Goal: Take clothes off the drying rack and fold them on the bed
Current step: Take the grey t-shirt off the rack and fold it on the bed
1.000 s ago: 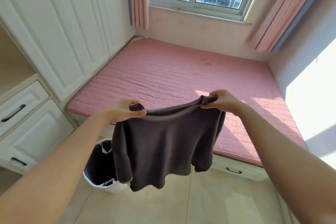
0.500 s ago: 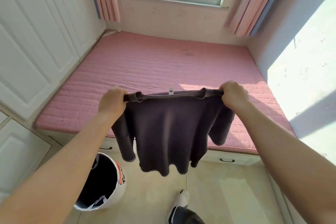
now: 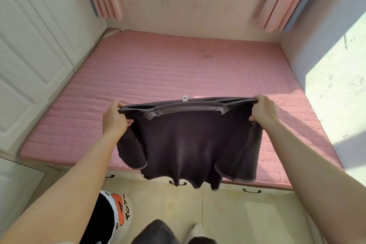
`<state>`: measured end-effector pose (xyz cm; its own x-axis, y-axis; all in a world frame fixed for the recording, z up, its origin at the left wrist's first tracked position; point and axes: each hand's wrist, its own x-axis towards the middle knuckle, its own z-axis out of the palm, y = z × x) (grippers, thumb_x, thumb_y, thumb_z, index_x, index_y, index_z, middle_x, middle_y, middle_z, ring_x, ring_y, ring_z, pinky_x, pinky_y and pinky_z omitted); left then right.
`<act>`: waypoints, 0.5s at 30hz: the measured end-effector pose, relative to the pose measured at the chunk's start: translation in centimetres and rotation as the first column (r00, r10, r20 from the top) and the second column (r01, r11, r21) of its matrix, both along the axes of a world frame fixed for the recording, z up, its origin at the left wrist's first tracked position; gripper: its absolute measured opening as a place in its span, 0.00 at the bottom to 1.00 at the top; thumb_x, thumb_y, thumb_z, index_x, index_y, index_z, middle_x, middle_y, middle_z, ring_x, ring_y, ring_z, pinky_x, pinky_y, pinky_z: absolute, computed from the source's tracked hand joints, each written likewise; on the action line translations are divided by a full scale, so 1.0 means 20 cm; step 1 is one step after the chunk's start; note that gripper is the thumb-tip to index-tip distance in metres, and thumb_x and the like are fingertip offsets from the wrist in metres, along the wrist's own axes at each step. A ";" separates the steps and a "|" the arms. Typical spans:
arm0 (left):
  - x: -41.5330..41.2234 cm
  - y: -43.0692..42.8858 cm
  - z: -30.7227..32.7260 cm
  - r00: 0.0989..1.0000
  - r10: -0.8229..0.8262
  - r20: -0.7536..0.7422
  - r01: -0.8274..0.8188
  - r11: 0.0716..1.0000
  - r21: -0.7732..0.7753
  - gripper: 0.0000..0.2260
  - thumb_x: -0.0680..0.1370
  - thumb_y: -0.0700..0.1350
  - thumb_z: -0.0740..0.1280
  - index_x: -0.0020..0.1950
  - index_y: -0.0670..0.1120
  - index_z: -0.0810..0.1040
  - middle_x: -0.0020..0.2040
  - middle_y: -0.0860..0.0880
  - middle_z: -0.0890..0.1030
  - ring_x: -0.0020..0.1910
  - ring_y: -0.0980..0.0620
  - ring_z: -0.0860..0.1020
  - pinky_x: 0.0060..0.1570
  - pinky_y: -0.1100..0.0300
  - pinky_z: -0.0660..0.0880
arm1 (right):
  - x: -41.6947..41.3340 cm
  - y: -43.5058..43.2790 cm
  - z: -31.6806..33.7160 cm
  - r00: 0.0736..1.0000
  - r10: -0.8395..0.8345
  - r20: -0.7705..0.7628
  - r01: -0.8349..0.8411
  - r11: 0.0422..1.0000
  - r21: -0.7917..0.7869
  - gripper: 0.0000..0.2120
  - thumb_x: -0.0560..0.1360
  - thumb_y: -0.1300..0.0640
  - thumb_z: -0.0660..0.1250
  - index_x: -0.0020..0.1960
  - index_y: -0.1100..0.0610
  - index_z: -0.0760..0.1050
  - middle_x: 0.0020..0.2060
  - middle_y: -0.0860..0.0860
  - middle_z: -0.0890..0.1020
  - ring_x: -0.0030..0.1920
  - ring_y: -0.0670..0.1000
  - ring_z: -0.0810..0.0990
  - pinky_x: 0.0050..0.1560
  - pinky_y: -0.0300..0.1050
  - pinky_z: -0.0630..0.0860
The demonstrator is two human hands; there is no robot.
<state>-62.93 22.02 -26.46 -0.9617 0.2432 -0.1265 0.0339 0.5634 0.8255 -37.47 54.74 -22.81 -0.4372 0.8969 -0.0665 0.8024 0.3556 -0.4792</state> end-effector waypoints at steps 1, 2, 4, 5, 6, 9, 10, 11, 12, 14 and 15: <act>-0.03 0.05 -0.01 0.999 0.031 0.014 -0.032 0.998 0.063 0.16 0.73 0.26 0.53 0.41 0.47 0.68 0.46 0.40 0.77 0.40 0.39 0.83 0.45 0.44 0.81 | -0.04 0.03 -0.01 0.998 -0.029 -0.059 0.026 0.998 -0.062 0.23 0.72 0.72 0.50 0.60 0.60 0.74 0.39 0.60 0.80 0.37 0.61 0.83 0.39 0.49 0.77; -0.06 0.10 -0.02 0.999 0.049 0.003 -0.049 0.995 0.090 0.16 0.73 0.26 0.52 0.41 0.47 0.68 0.47 0.41 0.76 0.43 0.39 0.82 0.47 0.45 0.81 | -0.08 0.06 -0.02 0.993 -0.060 -0.104 0.048 0.992 -0.113 0.24 0.72 0.72 0.48 0.62 0.60 0.72 0.40 0.61 0.81 0.34 0.61 0.84 0.37 0.49 0.78; -0.17 0.19 -0.06 0.995 0.049 -0.087 -0.046 0.998 0.041 0.15 0.72 0.27 0.53 0.42 0.47 0.70 0.45 0.42 0.77 0.44 0.41 0.79 0.47 0.50 0.77 | -0.18 0.13 -0.04 0.977 -0.127 -0.173 0.095 0.978 -0.186 0.25 0.73 0.72 0.46 0.62 0.59 0.71 0.42 0.59 0.81 0.32 0.60 0.83 0.36 0.48 0.79; -0.22 0.23 -0.06 0.989 0.024 -0.148 -0.028 0.999 -0.019 0.14 0.71 0.27 0.55 0.43 0.46 0.71 0.44 0.43 0.77 0.43 0.42 0.76 0.44 0.54 0.72 | -0.23 0.17 -0.04 0.969 -0.149 -0.197 0.110 0.975 -0.195 0.25 0.73 0.72 0.45 0.62 0.58 0.71 0.45 0.57 0.79 0.31 0.60 0.82 0.36 0.47 0.78; -0.25 0.27 -0.05 0.981 0.006 -0.194 -0.019 0.998 -0.062 0.14 0.72 0.27 0.56 0.45 0.45 0.72 0.44 0.44 0.77 0.43 0.44 0.73 0.42 0.57 0.66 | -0.28 0.19 -0.05 0.963 -0.156 -0.218 0.120 0.978 -0.171 0.25 0.73 0.72 0.46 0.63 0.59 0.72 0.48 0.55 0.76 0.33 0.59 0.81 0.37 0.46 0.78; -0.41 0.42 -0.06 0.972 -0.014 -0.236 -0.002 0.998 -0.069 0.13 0.72 0.28 0.56 0.49 0.41 0.73 0.44 0.46 0.75 0.43 0.46 0.70 0.41 0.59 0.62 | -0.46 0.29 -0.10 0.959 -0.148 -0.240 0.146 0.989 -0.028 0.24 0.68 0.69 0.47 0.56 0.60 0.76 0.48 0.58 0.78 0.42 0.61 0.80 0.48 0.53 0.79; -0.51 0.49 -0.08 0.971 -0.017 -0.239 0.003 0.998 -0.060 0.13 0.72 0.27 0.55 0.49 0.41 0.74 0.44 0.46 0.75 0.43 0.46 0.70 0.41 0.58 0.62 | -0.54 0.34 -0.13 0.960 -0.156 -0.234 0.161 0.987 0.003 0.23 0.67 0.69 0.48 0.54 0.61 0.76 0.48 0.61 0.79 0.46 0.62 0.79 0.51 0.54 0.77; -0.55 0.52 -0.09 0.968 -0.030 -0.249 0.017 0.998 -0.055 0.14 0.71 0.27 0.55 0.49 0.40 0.74 0.44 0.45 0.75 0.43 0.46 0.70 0.42 0.58 0.62 | -0.56 0.36 -0.13 0.961 -0.158 -0.228 0.167 0.986 0.022 0.21 0.68 0.70 0.49 0.53 0.62 0.76 0.49 0.63 0.80 0.49 0.63 0.78 0.52 0.53 0.74; -0.62 0.56 -0.11 0.963 -0.043 -0.267 0.031 0.998 -0.050 0.13 0.71 0.27 0.55 0.48 0.40 0.74 0.44 0.45 0.75 0.44 0.46 0.70 0.42 0.58 0.62 | -0.61 0.39 -0.14 0.961 -0.160 -0.226 0.173 0.984 0.042 0.20 0.69 0.72 0.50 0.53 0.64 0.75 0.50 0.64 0.80 0.50 0.63 0.76 0.53 0.52 0.71; -0.79 0.67 -0.17 0.958 -0.072 -0.277 0.058 0.997 -0.060 0.13 0.71 0.27 0.56 0.48 0.39 0.74 0.45 0.45 0.74 0.45 0.46 0.69 0.44 0.58 0.62 | -0.73 0.47 -0.16 0.960 -0.169 -0.223 0.186 0.981 0.056 0.20 0.71 0.72 0.51 0.56 0.64 0.75 0.53 0.65 0.79 0.54 0.64 0.75 0.55 0.52 0.69; -0.87 0.73 -0.20 0.958 -0.091 -0.271 0.075 0.995 -0.067 0.12 0.71 0.27 0.56 0.47 0.39 0.74 0.45 0.45 0.74 0.45 0.47 0.69 0.44 0.59 0.62 | -0.80 0.52 -0.20 0.960 -0.178 -0.217 0.195 0.979 0.060 0.20 0.72 0.72 0.51 0.58 0.64 0.75 0.55 0.66 0.79 0.56 0.65 0.74 0.56 0.52 0.69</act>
